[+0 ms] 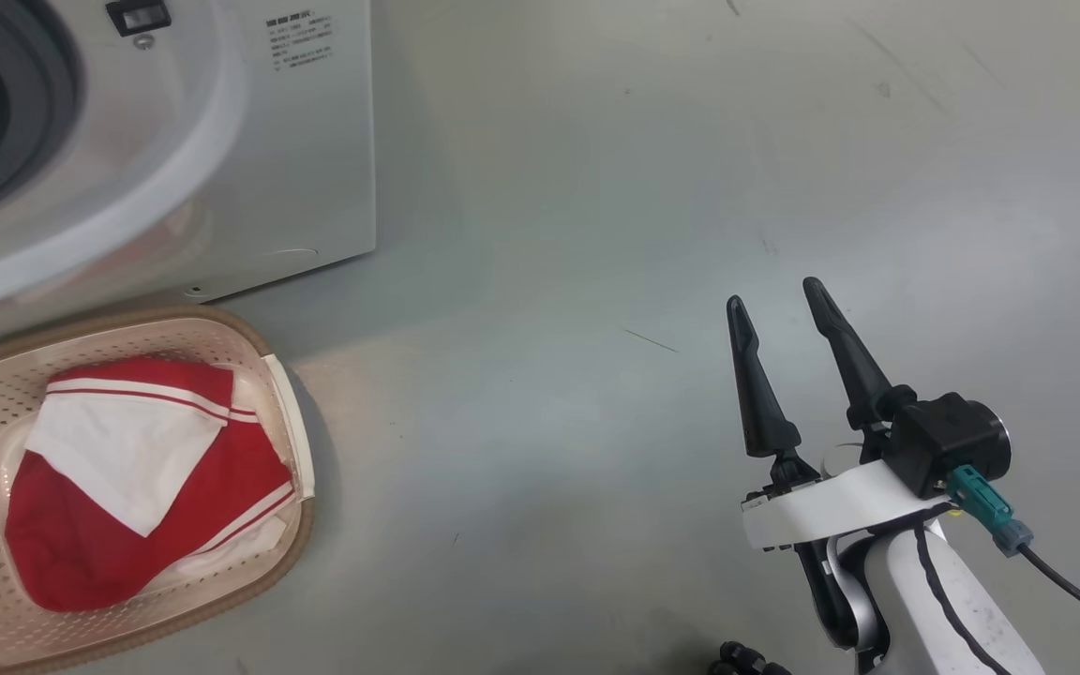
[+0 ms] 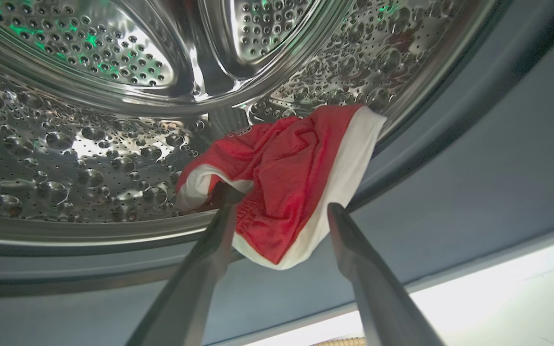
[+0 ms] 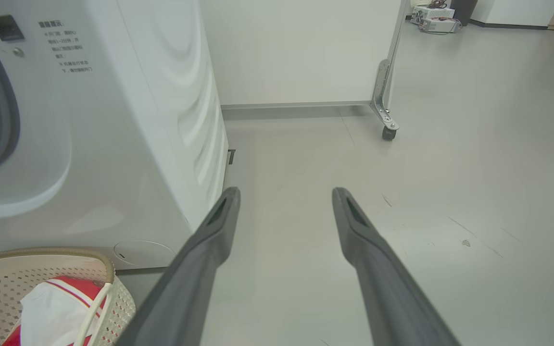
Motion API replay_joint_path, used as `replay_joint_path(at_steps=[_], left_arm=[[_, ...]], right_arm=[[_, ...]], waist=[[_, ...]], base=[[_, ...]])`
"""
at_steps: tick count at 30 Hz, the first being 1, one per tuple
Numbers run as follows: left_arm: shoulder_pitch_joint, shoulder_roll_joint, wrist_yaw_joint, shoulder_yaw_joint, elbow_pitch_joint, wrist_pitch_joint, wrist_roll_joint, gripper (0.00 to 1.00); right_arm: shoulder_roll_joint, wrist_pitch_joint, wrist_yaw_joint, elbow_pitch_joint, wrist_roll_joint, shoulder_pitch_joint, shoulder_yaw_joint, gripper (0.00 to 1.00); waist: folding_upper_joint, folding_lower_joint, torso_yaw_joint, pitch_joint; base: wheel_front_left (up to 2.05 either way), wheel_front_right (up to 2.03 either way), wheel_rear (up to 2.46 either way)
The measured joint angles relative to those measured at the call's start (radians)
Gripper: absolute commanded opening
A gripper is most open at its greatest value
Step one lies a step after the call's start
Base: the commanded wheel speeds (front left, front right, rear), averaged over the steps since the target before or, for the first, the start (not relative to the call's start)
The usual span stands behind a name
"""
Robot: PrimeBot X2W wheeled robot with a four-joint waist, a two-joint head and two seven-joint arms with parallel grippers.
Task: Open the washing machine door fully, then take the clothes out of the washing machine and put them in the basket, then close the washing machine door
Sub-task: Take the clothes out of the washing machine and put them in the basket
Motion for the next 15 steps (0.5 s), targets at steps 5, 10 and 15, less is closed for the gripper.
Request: replay_joint_path(at_steps=[5, 10, 15], left_arm=[[-0.061, 0.027, 0.000, 0.004, 0.041, 0.059, -0.002, 1.00], [-0.104, 0.045, 0.000, 0.006, 0.079, 0.097, -0.002, 1.00], [-0.138, 0.070, 0.000, 0.002, 0.114, 0.120, 0.006, 1.00]], right_arm=[[0.003, -0.003, 0.000, 0.000, 0.000, -0.010, 0.010, 1.00], [0.007, -0.004, 0.000, 0.002, 0.000, -0.018, 0.016, 1.00], [0.009, -0.005, -0.007, 0.003, 0.000, -0.027, 0.019, 1.00]], waist=[[0.0000, 0.0000, -0.025, 0.033], [0.0000, 0.0000, -0.045, 0.061], [0.0000, 0.0000, -0.061, 0.085]], base=[[0.00, 0.00, 0.00], [0.00, 0.00, 0.00], [0.00, 0.00, 0.00]])
